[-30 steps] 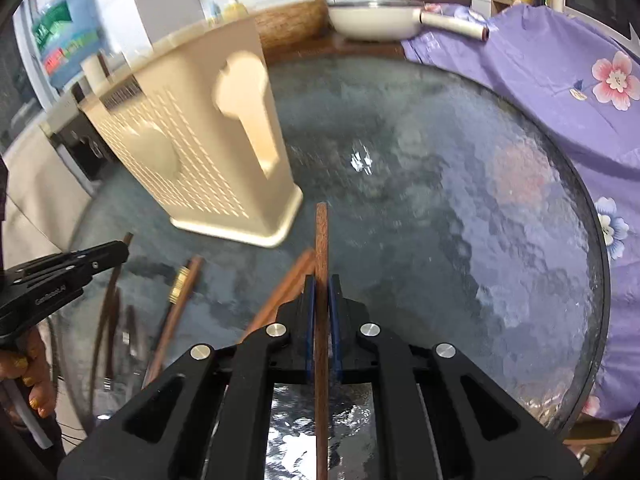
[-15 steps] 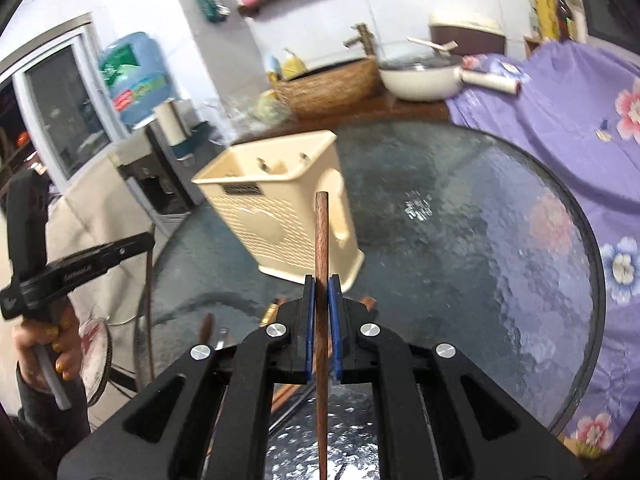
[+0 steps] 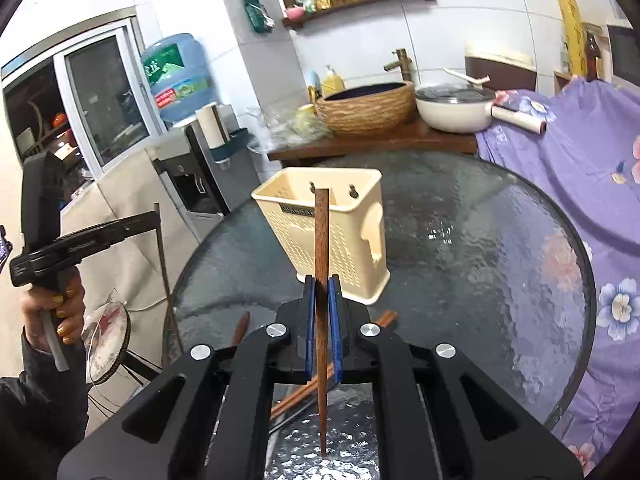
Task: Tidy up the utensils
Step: 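Lift the wooden chopstick upright with the right gripper toward the holder, then lower the chopstick into the cream holder and open the right gripper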
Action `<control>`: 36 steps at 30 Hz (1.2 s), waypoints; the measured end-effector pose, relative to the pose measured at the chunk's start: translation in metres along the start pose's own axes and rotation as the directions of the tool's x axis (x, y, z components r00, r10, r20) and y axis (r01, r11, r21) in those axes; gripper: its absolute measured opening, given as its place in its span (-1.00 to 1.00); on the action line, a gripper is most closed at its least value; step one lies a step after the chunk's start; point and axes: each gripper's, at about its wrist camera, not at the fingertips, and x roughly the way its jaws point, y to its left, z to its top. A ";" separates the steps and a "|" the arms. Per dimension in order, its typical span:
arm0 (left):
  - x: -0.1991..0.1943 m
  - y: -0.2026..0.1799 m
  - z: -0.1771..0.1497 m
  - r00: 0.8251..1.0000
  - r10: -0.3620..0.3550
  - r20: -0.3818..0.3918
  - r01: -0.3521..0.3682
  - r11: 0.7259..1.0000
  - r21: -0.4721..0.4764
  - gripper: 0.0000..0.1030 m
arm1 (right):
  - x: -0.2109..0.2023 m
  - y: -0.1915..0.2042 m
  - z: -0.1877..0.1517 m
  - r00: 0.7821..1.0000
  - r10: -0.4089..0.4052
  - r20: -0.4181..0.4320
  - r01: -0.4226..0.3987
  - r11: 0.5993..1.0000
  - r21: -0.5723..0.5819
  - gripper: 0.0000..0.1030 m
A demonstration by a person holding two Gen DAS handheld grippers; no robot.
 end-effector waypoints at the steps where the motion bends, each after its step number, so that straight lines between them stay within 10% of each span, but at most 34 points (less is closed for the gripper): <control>1: -0.003 0.000 0.002 1.000 0.004 0.010 -0.004 1.000 0.001 -0.87 | -0.004 0.003 0.003 1.000 0.006 0.009 -0.006 1.000 -0.008 -0.86; 22: -0.047 -0.017 0.091 0.982 -0.085 0.171 0.088 0.996 -0.010 -0.87 | -0.037 0.037 0.095 0.990 0.062 0.127 -0.054 0.997 -0.061 -0.86; 36: -0.028 -0.029 0.169 0.939 0.003 0.343 0.028 0.996 -0.085 -0.87 | -0.025 0.049 0.172 0.941 -0.117 0.317 0.143 0.988 -0.059 -0.86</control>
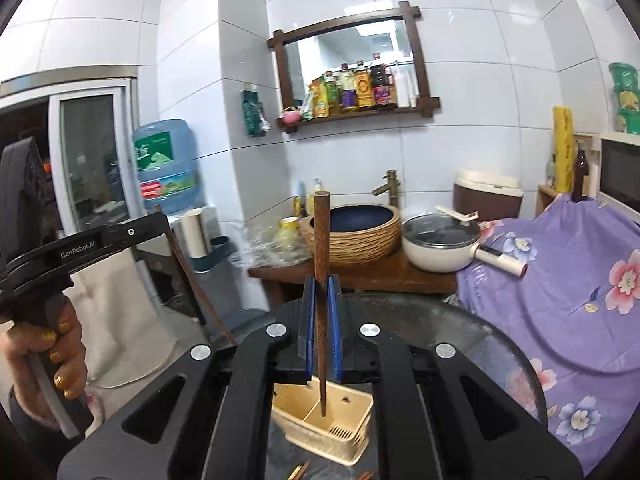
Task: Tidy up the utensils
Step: 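Lower the chopstick into the cream holder and open the right gripper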
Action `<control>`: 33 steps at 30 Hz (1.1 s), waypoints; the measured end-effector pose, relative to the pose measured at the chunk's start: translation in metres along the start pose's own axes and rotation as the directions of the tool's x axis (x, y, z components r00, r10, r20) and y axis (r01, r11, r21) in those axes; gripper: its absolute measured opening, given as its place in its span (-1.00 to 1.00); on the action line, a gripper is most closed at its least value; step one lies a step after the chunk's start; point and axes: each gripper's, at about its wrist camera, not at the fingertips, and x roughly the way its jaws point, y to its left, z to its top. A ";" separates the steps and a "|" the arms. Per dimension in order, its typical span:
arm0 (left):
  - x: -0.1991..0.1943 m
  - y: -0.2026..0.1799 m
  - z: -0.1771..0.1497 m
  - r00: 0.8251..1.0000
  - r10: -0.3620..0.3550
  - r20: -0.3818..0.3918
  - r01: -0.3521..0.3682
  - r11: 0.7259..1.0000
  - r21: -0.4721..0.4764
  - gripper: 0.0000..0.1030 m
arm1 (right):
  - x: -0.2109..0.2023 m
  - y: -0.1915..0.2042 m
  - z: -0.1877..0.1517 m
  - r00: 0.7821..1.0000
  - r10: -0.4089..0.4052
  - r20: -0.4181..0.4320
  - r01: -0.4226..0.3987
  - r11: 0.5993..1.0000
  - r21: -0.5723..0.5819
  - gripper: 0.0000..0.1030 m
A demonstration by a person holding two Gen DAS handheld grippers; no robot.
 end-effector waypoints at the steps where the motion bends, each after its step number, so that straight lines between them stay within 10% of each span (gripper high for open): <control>1: 0.008 0.001 -0.005 1.000 0.014 -0.001 -0.014 1.000 0.000 -0.87 | 0.008 0.000 -0.005 1.000 -0.013 -0.013 0.013 1.000 -0.002 -0.86; 16: 0.071 0.020 -0.093 0.983 0.035 -0.179 -0.040 0.999 -0.025 -0.87 | 0.062 -0.019 -0.084 0.985 -0.017 -0.172 0.028 0.998 0.063 -0.86; 33: 0.087 0.023 -0.115 0.971 0.047 -0.236 -0.050 0.999 -0.010 -0.87 | 0.074 -0.031 -0.102 0.979 -0.037 -0.202 0.055 0.995 0.084 -0.86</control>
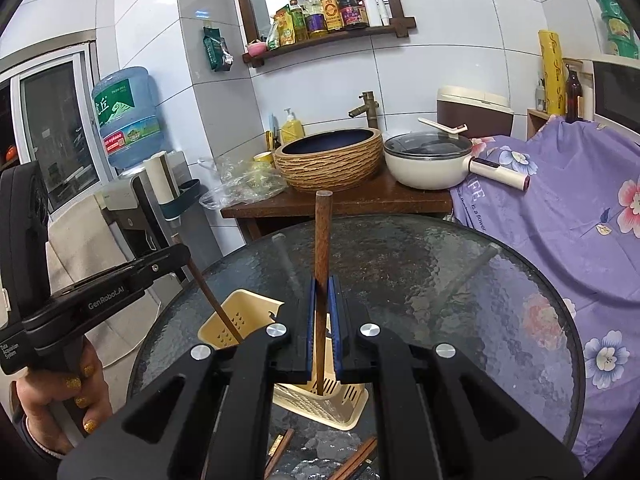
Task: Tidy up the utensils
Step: 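Lower the chopstick into the cream holder and open the right gripper, then move the right tool back to the black chopstick on the table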
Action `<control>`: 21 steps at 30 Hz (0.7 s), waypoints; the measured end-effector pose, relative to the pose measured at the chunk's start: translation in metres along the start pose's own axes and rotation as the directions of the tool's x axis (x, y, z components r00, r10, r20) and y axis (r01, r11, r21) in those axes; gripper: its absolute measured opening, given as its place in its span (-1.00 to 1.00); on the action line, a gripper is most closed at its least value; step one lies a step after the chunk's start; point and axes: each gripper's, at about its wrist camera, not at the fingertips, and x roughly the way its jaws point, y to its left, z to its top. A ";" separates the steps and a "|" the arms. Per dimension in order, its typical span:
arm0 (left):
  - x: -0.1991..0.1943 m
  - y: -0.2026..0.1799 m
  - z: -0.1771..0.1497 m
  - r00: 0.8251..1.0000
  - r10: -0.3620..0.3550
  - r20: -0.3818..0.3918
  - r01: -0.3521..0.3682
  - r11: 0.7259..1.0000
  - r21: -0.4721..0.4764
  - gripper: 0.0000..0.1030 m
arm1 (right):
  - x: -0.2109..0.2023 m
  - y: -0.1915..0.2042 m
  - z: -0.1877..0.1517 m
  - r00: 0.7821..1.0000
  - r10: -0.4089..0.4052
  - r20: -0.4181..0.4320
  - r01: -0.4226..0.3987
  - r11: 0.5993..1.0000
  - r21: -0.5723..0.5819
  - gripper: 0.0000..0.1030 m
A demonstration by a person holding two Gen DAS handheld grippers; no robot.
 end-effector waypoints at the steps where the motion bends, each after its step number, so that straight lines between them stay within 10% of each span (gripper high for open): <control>1: 0.000 0.000 0.001 1.000 -0.001 -0.002 0.001 1.000 0.001 -0.87 | 0.000 -0.001 0.000 1.000 -0.002 0.000 0.002 1.000 0.000 -0.86; 7: 0.002 0.001 0.001 1.000 -0.002 -0.014 0.002 1.000 -0.009 -0.81 | 0.002 -0.005 0.000 1.000 -0.024 0.008 0.024 1.000 0.004 -0.85; 11: -0.002 0.001 0.000 1.000 -0.014 0.000 0.014 1.000 -0.016 -0.09 | 0.003 -0.002 -0.002 0.999 -0.042 -0.001 0.042 0.999 -0.032 -0.72; 15: -0.010 0.000 -0.002 1.000 -0.019 0.022 0.019 1.000 -0.005 0.09 | 0.000 -0.003 -0.008 0.998 -0.060 0.008 0.060 0.998 -0.033 -0.10; 21: -0.023 0.009 -0.020 0.999 -0.017 0.030 0.017 1.000 -0.007 0.46 | -0.013 -0.005 -0.027 0.998 -0.070 0.002 0.070 0.997 -0.021 -0.06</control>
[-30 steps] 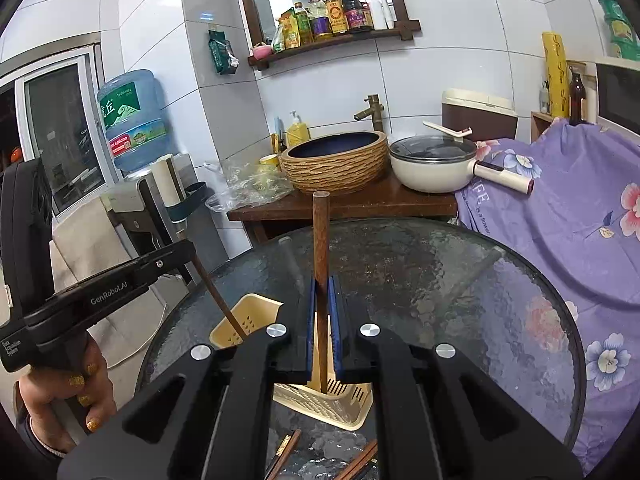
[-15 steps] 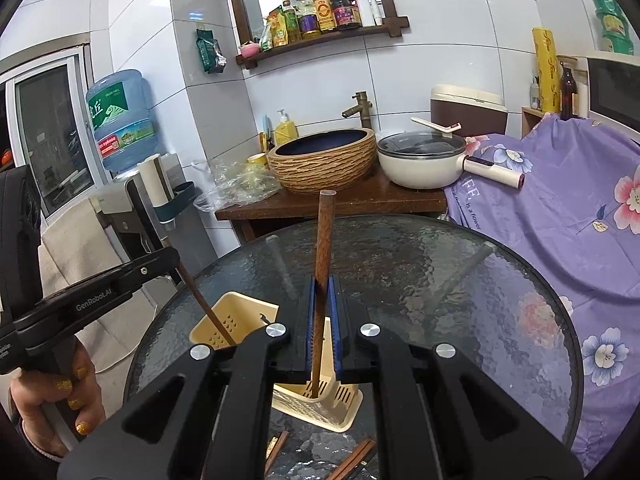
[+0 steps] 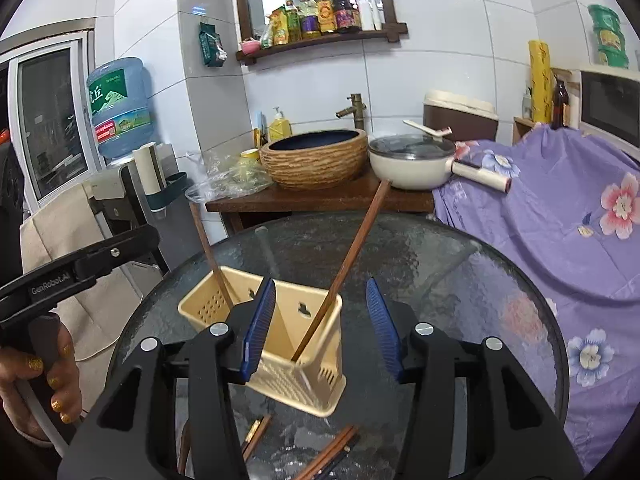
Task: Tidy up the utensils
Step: 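Move the right tool back to the black chopstick on the table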
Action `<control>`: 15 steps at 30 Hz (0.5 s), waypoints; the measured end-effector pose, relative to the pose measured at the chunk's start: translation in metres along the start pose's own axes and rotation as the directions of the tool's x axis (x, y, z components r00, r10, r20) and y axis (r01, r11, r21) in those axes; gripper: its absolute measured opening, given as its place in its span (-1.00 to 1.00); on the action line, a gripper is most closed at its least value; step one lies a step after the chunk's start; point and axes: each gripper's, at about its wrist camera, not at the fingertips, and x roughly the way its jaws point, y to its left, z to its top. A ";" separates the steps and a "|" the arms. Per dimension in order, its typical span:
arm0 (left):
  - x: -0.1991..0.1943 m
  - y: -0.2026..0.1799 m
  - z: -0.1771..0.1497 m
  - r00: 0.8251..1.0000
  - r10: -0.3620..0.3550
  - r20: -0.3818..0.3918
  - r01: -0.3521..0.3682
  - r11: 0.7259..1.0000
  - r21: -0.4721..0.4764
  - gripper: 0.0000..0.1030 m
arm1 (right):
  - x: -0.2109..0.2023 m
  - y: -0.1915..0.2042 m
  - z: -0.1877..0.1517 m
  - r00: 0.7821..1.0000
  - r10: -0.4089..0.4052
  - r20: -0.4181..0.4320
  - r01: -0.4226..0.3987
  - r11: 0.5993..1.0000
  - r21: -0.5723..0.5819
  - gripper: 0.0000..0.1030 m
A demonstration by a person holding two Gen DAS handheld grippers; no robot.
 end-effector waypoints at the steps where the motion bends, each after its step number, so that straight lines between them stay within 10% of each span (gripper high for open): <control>1: -0.002 0.004 -0.006 1.000 0.008 -0.009 -0.008 1.000 -0.006 0.48 | -0.001 -0.001 -0.006 1.000 -0.001 -0.010 0.002 1.000 0.008 -0.06; 15: -0.003 0.044 -0.106 0.975 0.090 -0.204 -0.090 0.996 0.010 0.54 | 0.029 -0.015 -0.128 0.932 -0.037 -0.361 0.053 0.998 0.035 -0.07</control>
